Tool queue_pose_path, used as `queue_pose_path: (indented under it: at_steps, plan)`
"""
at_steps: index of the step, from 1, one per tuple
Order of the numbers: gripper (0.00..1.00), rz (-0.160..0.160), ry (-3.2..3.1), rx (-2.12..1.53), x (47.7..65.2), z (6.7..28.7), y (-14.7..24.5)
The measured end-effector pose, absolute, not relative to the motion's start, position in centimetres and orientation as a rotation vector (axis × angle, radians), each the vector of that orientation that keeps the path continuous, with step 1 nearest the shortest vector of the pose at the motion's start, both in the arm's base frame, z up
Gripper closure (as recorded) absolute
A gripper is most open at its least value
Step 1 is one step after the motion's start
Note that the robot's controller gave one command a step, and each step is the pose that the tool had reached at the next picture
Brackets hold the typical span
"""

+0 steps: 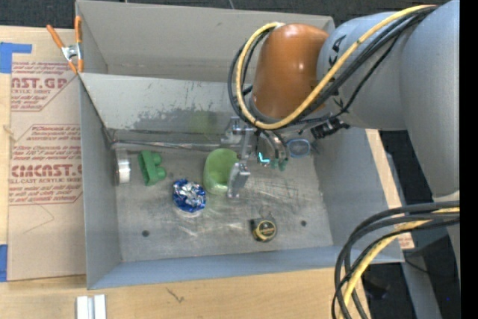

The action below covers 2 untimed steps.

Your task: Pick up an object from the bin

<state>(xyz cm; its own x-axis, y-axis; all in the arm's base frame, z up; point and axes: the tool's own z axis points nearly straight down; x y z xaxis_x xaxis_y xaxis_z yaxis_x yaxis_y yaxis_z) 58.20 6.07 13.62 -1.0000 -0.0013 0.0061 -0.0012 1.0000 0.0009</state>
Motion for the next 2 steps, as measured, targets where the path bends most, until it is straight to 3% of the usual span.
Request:
queue_pose_path:
  at_steps: [1,2]
  plan:
    - [0.0,-0.008,-3.092,-0.592,58.66,7.44,3.01]
    - [1.0,-0.01,-3.098,-0.593,58.86,7.74,3.03]
